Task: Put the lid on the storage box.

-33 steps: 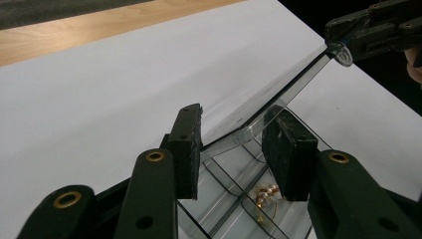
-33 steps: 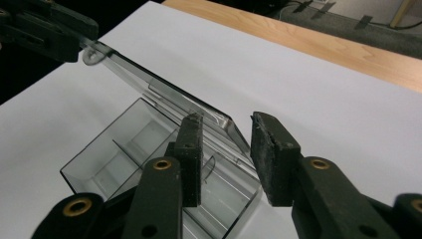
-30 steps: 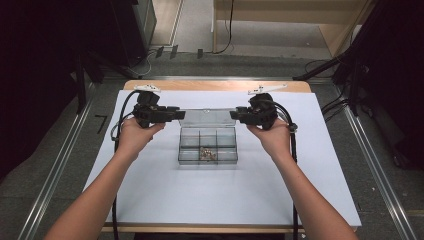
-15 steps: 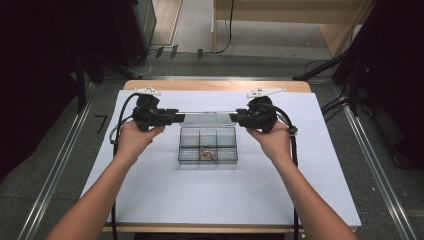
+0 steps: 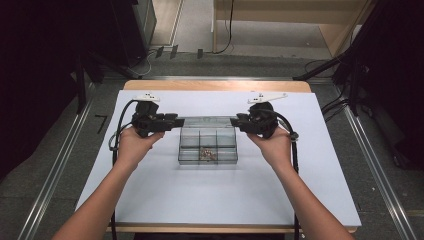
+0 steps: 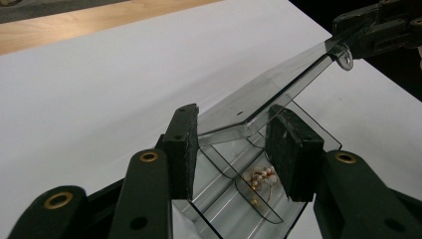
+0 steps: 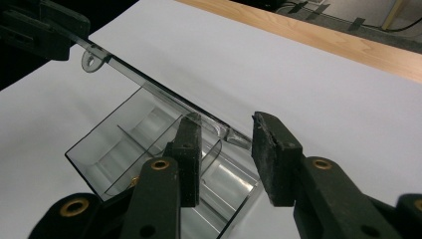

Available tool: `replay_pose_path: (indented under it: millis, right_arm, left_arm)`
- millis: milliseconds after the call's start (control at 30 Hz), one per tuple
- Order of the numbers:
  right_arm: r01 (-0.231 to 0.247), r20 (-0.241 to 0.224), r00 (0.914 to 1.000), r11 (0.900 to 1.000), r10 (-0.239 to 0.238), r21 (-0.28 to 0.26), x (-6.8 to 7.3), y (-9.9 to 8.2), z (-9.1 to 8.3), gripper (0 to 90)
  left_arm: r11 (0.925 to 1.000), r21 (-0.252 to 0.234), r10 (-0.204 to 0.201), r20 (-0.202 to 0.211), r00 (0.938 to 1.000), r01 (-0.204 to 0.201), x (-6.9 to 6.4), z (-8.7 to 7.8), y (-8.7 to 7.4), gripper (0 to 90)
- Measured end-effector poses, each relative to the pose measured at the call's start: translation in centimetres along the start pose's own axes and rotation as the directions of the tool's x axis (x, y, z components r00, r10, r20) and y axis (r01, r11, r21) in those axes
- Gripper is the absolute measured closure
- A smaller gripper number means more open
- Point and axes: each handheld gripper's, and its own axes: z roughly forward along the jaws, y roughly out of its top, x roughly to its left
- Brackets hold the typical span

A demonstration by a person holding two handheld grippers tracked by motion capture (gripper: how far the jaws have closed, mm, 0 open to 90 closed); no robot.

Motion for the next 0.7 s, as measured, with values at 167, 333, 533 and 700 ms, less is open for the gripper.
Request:
replay_pose_path:
  millis: [167, 333, 533, 700]
  right_arm:
    - [-0.016, 0.005, 0.9999, 0.9998, 0.016, 0.008, 0.2, -0.3, -0.1, 67.5]
    - [-0.026, 0.009, 0.9996, 0.9996, 0.026, 0.010, 0.4, -0.6, -0.2, 67.7]
    - [-0.034, 0.011, 0.9994, 0.9993, 0.034, 0.014, 0.5, -0.8, -0.3, 67.9]
    - [-0.032, 0.011, 0.9994, 0.9993, 0.032, 0.016, 0.6, -1.0, -0.4, 67.7]
  left_arm:
    - [0.9997, 0.013, 0.019, -0.024, 0.9995, -0.018, -0.5, -0.1, -0.2, 57.7]
    - [1.0000, 0.008, -0.001, -0.015, 0.9999, 0.001, -0.5, -0.2, -0.6, 57.9]
    - [1.0000, 0.003, -0.001, -0.017, 0.9998, 0.001, -0.8, -0.3, -0.9, 58.1]
    - [1.0000, -0.004, 0.001, -0.012, 0.9999, -0.001, -1.0, -0.5, -1.2, 57.0]
